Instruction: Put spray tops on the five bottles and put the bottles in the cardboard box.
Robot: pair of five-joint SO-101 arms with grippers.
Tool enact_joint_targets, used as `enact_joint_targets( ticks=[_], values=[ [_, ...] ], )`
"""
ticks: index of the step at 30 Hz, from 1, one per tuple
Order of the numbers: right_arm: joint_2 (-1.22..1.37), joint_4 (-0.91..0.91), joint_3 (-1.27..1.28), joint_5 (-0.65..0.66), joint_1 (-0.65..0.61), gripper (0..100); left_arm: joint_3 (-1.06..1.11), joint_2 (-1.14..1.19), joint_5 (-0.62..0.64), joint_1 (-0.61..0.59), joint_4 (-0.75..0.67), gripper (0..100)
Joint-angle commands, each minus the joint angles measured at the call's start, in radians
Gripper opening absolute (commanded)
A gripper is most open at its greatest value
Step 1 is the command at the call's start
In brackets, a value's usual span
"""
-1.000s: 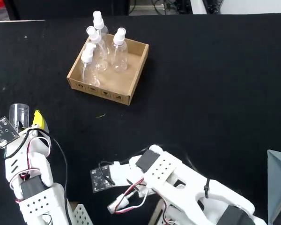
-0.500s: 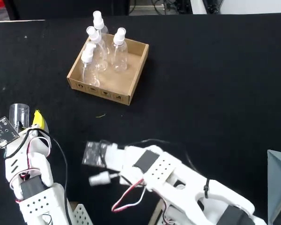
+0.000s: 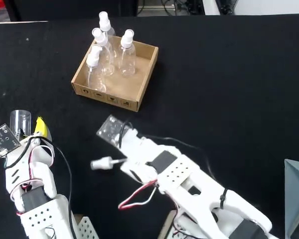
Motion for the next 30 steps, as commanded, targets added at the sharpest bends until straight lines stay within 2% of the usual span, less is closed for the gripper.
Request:
enact_joint_targets(
  ticks=[1,9,15,19,25,30],
  values=[
    [-0.021,-0.018,-0.111,-0.04,0.044,1.1,-0.008,-0.017,-0.002,-0.01,-0.025,20],
    [0.131,0.041,-0.236,-0.052,0.046,1.9,-0.008,-0.017,-0.003,-0.012,-0.02,20],
    [0.154,0.249,-0.39,-0.052,0.046,15.8,-0.012,-0.017,-0.003,-0.013,-0.018,20],
    [0.154,0.313,-0.456,-0.051,0.046,15.9,-0.013,-0.017,-0.008,-0.015,-0.017,20],
    [0.154,0.328,-0.46,-0.046,0.046,15.9,-0.073,-0.017,-0.008,-0.061,0.094,20],
    [0.154,0.382,-0.455,-0.046,0.058,15.9,-0.113,-0.008,-0.04,-0.076,0.104,23]
  ],
)
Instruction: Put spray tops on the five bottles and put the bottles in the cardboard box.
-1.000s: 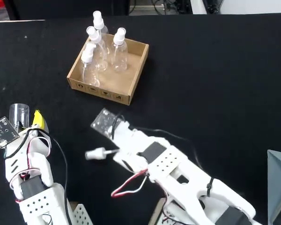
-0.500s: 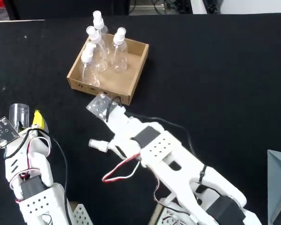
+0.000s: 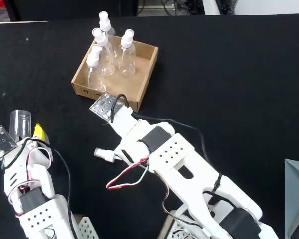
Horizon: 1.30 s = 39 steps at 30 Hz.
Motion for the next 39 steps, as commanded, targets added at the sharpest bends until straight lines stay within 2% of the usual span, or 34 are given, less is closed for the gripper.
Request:
enact_joint_targets(
  ticks=[1,13,19,25,29,35,39],
  values=[
    [-0.004,0.064,-0.065,0.0,0.046,15.9,-0.101,-0.008,-0.048,-0.022,0.009,23],
    [-0.004,0.17,-0.094,0.003,0.316,15.9,-0.329,-0.002,-0.178,-0.027,0.201,24],
    [-0.062,0.161,-0.093,0.002,0.425,15.9,-0.461,0.17,-0.199,-0.027,0.247,24],
    [-0.163,0.058,0.008,-0.003,0.58,15.9,-0.653,0.436,-0.215,-0.028,0.334,24],
    [-0.219,-0.061,0.131,-0.005,0.677,15.9,-0.736,0.565,-0.227,-0.051,0.382,31],
    [-0.28,-0.215,0.263,-0.008,0.76,15.9,-0.835,0.744,-0.307,-0.125,0.374,31],
    [-0.295,-0.272,0.311,-0.074,0.776,15.9,-0.877,0.868,-0.354,-0.131,0.374,31]
  ],
)
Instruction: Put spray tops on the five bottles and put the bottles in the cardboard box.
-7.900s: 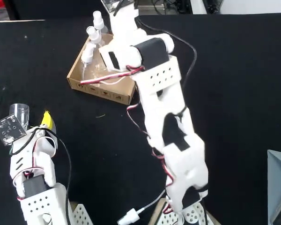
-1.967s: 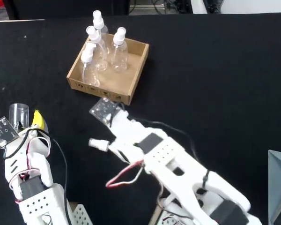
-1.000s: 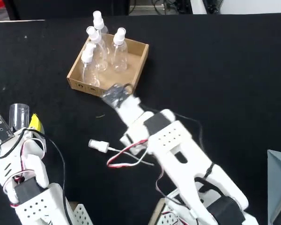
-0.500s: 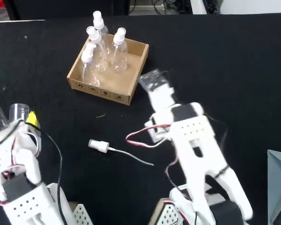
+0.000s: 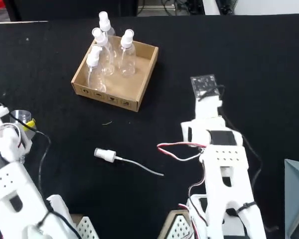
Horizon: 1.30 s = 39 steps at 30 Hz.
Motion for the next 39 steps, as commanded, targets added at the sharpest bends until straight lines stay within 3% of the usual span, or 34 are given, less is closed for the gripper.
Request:
enact_joint_targets(
  ticks=[1,28,31,39],
  values=[
    [-0.051,-0.066,0.016,-0.044,0.034,15.9,-0.107,0.135,-0.061,-0.016,0.0,31],
    [-0.047,-0.193,0.104,-0.046,0.029,15.9,-0.486,0.896,-0.195,-0.074,-0.002,31],
    [-0.045,-0.195,0.104,-0.046,0.029,15.9,-0.536,0.968,-0.196,-0.07,-0.002,29],
    [-0.045,-0.195,0.104,-0.044,0.031,15.9,-0.604,1.085,-0.35,-0.051,0.008,16]
  ],
)
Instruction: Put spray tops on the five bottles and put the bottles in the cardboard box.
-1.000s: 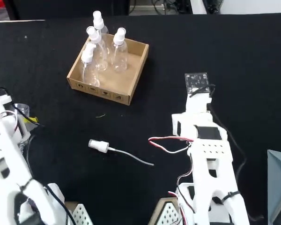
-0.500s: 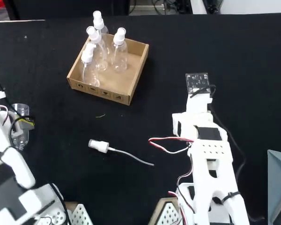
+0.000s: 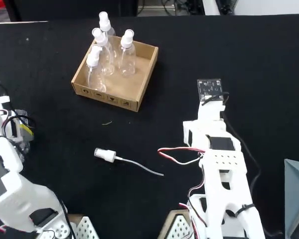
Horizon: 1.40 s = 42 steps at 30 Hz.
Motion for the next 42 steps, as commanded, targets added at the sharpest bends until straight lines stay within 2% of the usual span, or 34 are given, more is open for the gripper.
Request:
enact_joint_targets(
  ticks=[1,12,14,18,24,35,42],
  values=[
    [-0.036,-0.025,-0.004,-0.002,0.015,15.9,-0.071,0.006,-0.084,0.012,0.008,15],
    [-0.036,-0.026,-0.004,-0.002,0.018,15.9,-0.071,0.005,-0.206,0.044,0.015,8],
    [-0.038,-0.026,-0.004,-0.002,0.018,15.9,-0.088,0.005,-0.25,0.056,0.066,8],
    [-0.041,-0.026,-0.004,-0.002,0.018,15.9,-0.171,0.005,-0.345,0.101,0.253,8],
    [-0.042,-0.028,-0.007,-0.002,0.051,15.9,-0.305,0.005,-0.358,0.176,0.442,8],
    [-0.042,-0.029,-0.021,-0.009,0.129,15.9,-0.404,0.005,-0.359,0.378,0.651,8],
    [-0.042,-0.049,-0.024,-0.011,0.178,15.9,-0.371,-0.061,-0.359,0.522,0.681,8]
  ],
)
